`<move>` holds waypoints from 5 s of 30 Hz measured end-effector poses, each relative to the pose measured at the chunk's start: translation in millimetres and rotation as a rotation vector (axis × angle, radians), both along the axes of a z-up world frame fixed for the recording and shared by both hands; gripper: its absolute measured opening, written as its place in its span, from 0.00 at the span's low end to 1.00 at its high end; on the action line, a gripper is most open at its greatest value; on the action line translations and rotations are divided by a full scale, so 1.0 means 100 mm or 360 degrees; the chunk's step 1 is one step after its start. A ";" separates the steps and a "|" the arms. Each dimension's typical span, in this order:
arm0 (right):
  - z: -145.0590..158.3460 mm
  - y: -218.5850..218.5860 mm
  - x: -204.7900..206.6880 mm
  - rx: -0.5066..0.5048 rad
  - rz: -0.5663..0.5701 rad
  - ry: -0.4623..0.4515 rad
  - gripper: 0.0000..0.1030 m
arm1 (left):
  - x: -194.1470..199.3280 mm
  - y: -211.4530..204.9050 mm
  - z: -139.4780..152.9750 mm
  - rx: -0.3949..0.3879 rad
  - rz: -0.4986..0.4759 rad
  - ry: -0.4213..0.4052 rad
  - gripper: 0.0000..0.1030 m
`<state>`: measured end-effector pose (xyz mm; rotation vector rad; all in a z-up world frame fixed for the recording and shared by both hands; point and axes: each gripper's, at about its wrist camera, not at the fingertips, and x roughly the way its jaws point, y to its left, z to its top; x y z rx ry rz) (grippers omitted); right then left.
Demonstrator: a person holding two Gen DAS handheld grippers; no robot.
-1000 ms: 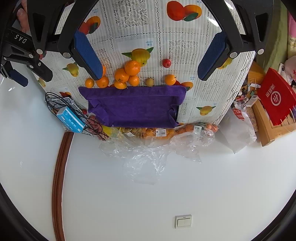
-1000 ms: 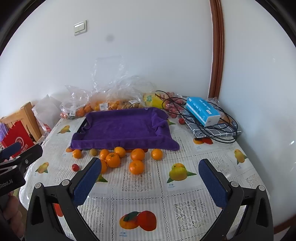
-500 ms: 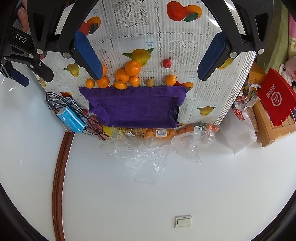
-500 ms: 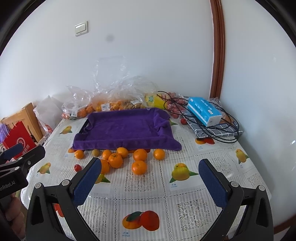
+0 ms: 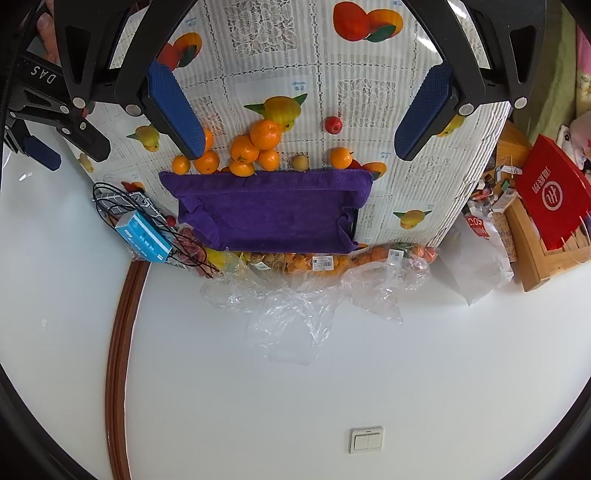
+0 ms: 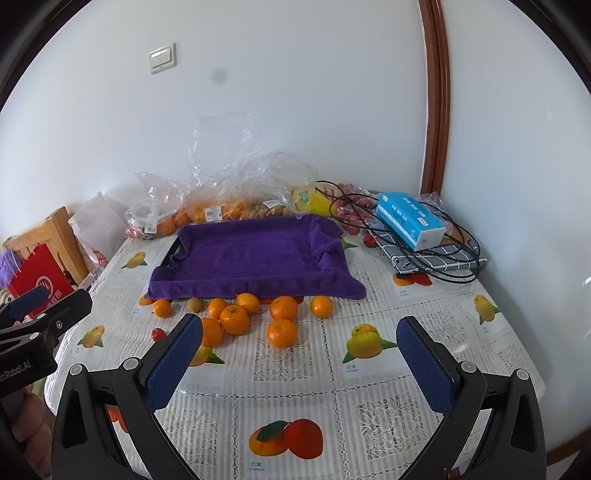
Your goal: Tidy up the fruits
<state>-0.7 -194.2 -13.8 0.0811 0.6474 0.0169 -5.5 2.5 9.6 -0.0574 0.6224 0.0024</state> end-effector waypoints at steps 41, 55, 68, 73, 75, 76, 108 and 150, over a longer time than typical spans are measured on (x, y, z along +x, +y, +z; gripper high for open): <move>-0.13 0.06 0.29 -0.0074 0.0013 0.0048 1.00 | 0.20 0.14 -0.21 0.0024 0.0006 0.0053 1.00; -0.57 -0.04 0.65 -0.0042 0.0027 0.0155 1.00 | 0.60 0.20 -0.53 0.0007 -0.0022 0.0146 1.00; -1.17 0.05 1.07 0.0108 0.0084 0.0320 0.68 | 0.92 0.36 -0.90 0.0060 0.0002 0.0233 0.98; -1.30 0.17 1.15 0.0081 0.0126 0.0330 0.64 | 1.03 0.49 -1.04 0.0028 0.0039 0.0271 0.98; -1.36 0.21 1.19 0.0053 0.0141 0.0354 0.56 | 1.07 0.53 -1.09 0.0006 0.0049 0.0296 0.98; -1.40 0.22 1.22 0.0042 0.0139 0.0369 0.53 | 1.09 0.55 -1.12 -0.0006 0.0051 0.0303 0.98; -1.63 0.26 1.19 0.0016 0.0256 0.0363 0.40 | 1.72 0.59 -1.67 -0.0011 0.0062 0.0481 0.64; -0.78 0.19 1.07 -0.0021 0.0175 0.0043 0.40 | 1.29 0.47 -0.90 -0.0168 -0.0034 0.0286 0.31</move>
